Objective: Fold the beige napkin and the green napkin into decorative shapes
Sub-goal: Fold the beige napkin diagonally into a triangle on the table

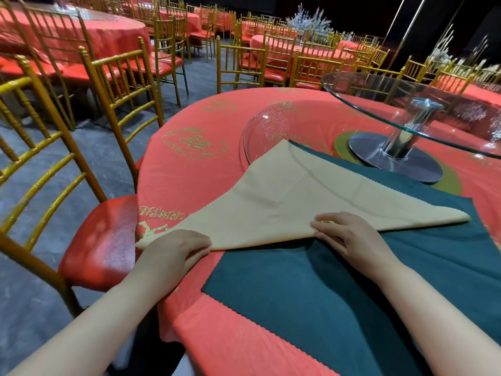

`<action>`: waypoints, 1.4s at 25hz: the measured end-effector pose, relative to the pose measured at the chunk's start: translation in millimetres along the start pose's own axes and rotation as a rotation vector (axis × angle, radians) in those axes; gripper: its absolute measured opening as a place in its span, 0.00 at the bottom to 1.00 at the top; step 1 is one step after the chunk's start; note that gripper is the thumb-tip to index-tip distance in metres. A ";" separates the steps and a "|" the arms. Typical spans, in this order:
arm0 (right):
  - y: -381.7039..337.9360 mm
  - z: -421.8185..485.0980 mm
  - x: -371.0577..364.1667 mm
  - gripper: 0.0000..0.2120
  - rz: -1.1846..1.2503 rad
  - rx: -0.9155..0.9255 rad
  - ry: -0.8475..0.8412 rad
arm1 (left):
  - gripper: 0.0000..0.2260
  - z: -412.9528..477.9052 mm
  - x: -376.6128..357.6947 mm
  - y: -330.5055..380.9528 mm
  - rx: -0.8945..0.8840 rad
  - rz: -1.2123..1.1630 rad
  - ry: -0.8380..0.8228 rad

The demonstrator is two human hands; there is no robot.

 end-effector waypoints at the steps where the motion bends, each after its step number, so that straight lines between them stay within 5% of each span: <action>1: -1.6 -1.6 -0.2 0.20 -0.020 0.021 0.003 | 0.18 -1.7 -0.1 -1.0 -0.015 0.006 -0.002; 7: 1.7 -9.2 -1.7 0.13 -0.202 0.092 0.146 | 0.09 -7.0 0.3 -0.7 -0.075 0.046 0.031; 14: -12.8 -36.0 21.0 0.15 -0.267 0.151 0.150 | 0.10 -25.1 10.2 -8.6 -0.190 0.027 0.035; 20: -78.5 -36.4 4.6 0.28 -0.125 -0.010 -0.089 | 0.16 -38.8 18.6 1.1 -0.204 0.030 0.005; 22: -118.3 -27.1 -16.0 0.32 0.033 -0.041 -0.263 | 0.09 -41.6 20.8 9.9 -0.244 0.073 -0.027; 25: -166.9 -11.4 -46.3 0.31 0.180 -0.028 -0.407 | 0.12 -46.9 21.0 18.4 -0.173 0.077 -0.074; 28: -184.9 2.5 -68.2 0.28 0.240 -0.091 -0.364 | 0.16 -46.7 19.0 13.8 0.002 -0.056 -0.021; 32: -188.4 -0.2 -88.3 0.36 0.082 -0.113 -0.364 | 0.14 -44.4 8.2 21.1 0.172 -0.030 0.120; 35: -182.5 -4.9 -89.1 0.31 0.044 -0.143 -0.422 | 0.19 -46.4 -1.0 29.7 0.206 0.146 0.077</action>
Point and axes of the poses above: each hand's wrist, its own z-axis towards the middle knuckle, its own x-axis out of the back of the hand, y = z × x, the point moved 4 cm from there along z, towards the middle knuckle, and after that the axes turned 9 degrees about -x, right-handed, at the moved point
